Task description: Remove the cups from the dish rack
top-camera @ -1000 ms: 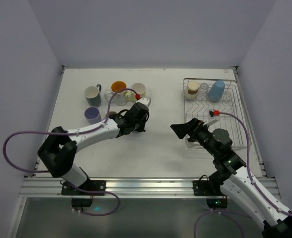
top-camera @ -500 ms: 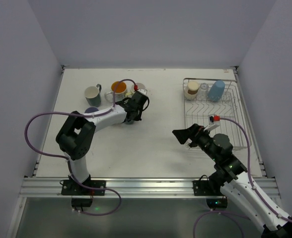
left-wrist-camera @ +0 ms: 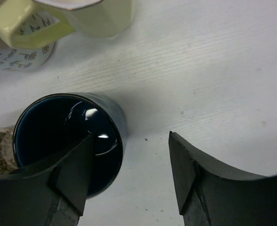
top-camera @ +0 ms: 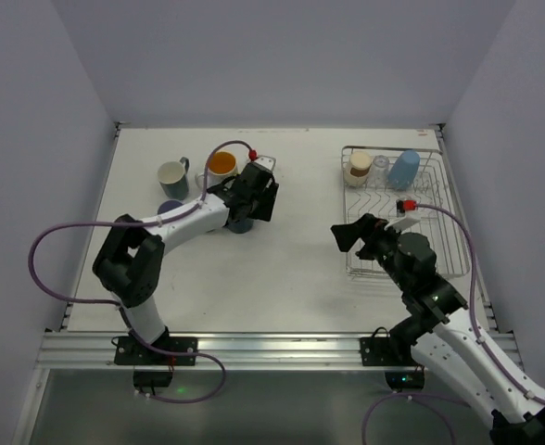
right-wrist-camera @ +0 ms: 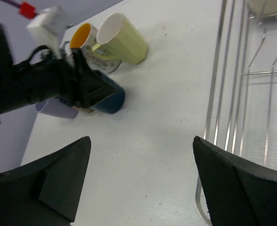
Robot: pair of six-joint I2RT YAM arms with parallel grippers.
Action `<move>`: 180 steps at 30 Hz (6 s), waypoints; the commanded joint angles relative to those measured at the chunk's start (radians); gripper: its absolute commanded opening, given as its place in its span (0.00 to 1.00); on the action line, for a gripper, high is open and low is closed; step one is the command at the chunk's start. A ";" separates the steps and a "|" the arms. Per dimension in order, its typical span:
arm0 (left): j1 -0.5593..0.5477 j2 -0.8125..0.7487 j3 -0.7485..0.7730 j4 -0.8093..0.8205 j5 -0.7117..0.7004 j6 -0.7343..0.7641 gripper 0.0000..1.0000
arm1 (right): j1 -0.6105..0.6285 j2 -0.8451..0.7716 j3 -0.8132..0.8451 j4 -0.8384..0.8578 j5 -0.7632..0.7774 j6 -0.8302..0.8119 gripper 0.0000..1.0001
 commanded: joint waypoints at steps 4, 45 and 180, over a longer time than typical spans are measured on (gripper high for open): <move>-0.007 -0.348 -0.044 0.104 0.266 -0.034 0.70 | -0.016 0.199 0.227 -0.062 0.317 -0.152 0.81; -0.006 -1.095 -0.523 0.087 0.408 0.123 0.81 | -0.338 1.437 1.174 -0.260 0.219 -0.327 0.82; -0.164 -0.866 -0.274 0.083 0.316 0.040 0.81 | -0.521 0.732 0.570 -0.005 0.035 -0.238 0.93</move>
